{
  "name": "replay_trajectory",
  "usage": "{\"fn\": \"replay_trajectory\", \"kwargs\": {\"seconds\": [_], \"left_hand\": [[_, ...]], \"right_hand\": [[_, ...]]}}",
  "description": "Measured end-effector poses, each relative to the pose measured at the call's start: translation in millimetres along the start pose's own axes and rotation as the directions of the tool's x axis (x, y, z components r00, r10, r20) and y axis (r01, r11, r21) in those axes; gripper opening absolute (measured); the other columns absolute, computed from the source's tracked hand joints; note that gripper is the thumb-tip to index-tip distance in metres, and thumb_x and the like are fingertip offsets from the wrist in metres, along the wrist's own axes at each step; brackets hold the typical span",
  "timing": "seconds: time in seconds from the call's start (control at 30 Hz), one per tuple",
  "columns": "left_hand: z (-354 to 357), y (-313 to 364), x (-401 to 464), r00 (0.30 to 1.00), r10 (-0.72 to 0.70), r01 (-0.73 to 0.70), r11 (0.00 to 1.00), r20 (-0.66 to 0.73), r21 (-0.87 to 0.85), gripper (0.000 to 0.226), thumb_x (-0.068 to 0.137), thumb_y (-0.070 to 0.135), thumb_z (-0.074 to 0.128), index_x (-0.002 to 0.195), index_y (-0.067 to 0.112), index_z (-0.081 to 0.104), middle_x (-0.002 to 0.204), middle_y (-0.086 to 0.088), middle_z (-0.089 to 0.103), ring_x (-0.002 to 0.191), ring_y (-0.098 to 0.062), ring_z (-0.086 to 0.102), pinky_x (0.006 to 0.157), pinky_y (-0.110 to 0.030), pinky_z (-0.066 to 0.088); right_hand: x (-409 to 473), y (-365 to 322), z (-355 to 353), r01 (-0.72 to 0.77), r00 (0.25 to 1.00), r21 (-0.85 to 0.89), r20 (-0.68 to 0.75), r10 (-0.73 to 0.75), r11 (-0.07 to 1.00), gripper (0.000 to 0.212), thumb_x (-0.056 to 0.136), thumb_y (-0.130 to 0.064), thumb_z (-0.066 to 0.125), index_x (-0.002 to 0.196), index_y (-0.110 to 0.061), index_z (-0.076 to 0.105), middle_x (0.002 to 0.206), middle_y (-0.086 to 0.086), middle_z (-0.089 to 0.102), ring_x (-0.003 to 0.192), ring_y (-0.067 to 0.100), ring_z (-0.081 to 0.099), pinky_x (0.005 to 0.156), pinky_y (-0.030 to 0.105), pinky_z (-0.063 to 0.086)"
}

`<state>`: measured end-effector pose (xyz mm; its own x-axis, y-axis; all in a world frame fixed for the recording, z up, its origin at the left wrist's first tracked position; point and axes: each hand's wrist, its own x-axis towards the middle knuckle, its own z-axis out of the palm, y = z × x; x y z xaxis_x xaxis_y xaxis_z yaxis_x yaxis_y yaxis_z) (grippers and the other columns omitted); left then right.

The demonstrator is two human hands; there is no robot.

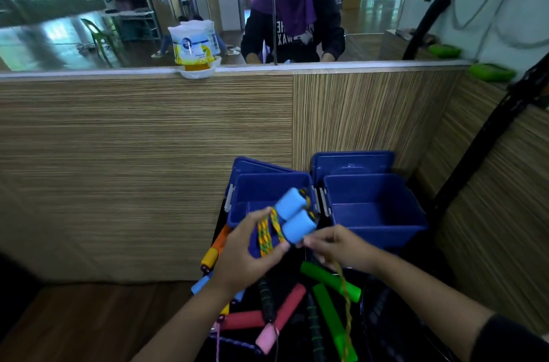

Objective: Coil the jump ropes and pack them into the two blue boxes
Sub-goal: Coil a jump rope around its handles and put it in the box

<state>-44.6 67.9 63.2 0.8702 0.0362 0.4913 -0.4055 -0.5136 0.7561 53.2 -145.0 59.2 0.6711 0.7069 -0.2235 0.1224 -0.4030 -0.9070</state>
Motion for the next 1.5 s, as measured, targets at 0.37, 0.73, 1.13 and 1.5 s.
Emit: {"fn": "replay_trajectory", "kwargs": {"seconds": [0.37,0.73,1.13,1.5], "left_hand": [[-3.8,-59.3,-2.7,0.932,-0.344,0.362,0.850,-0.117,0.381,0.057,0.086,0.050,0.062,0.136,0.031,0.043,0.111,0.008,0.058,0.097,-0.010,0.057,0.072,-0.022,0.041],[26.8,-14.5,-30.9,0.908,-0.215,0.038,0.897,0.360,0.440,0.039,0.100,0.040,0.035,0.134,0.020,0.035,0.085,0.007,0.056,0.080,-0.017,0.054,0.060,-0.028,0.028],[22.2,-4.0,-33.0,0.946,-0.154,0.075,0.961,0.287,0.268,0.059,0.077,0.069,0.060,0.128,0.060,0.033,0.102,0.016,0.054,0.092,0.000,0.056,0.076,-0.023,0.047],[12.9,-33.7,4.8,0.865,-0.423,0.442,0.897,-0.270,0.013,0.035,0.076,0.051,0.067,0.101,0.036,0.048,0.090,0.009,0.065,0.083,0.001,0.062,0.064,-0.008,0.042]], "right_hand": [[-13.6,-41.4,53.7,0.245,0.966,-0.545,0.207,-0.154,0.802,0.021,0.095,-0.029,0.047,0.083,-0.012,0.051,0.069,0.009,0.054,0.063,0.023,0.049,0.066,0.037,0.044],[20.5,-35.8,2.0,0.217,0.974,-0.497,0.167,-0.153,0.840,0.021,0.098,-0.017,0.048,0.097,-0.008,0.067,0.095,-0.002,0.066,0.084,0.003,0.054,0.078,0.019,0.043],[24.1,-0.4,-26.3,-0.019,0.999,0.028,0.046,0.018,0.999,0.017,0.088,-0.024,0.065,0.086,-0.009,0.074,0.077,-0.006,0.070,0.072,0.005,0.062,0.067,0.019,0.046],[8.4,5.3,51.9,-0.019,0.992,-0.188,0.120,0.042,0.982,0.021,0.099,-0.019,0.045,0.104,-0.004,0.059,0.060,-0.003,0.052,0.046,0.007,0.049,0.044,0.016,0.041]]}}
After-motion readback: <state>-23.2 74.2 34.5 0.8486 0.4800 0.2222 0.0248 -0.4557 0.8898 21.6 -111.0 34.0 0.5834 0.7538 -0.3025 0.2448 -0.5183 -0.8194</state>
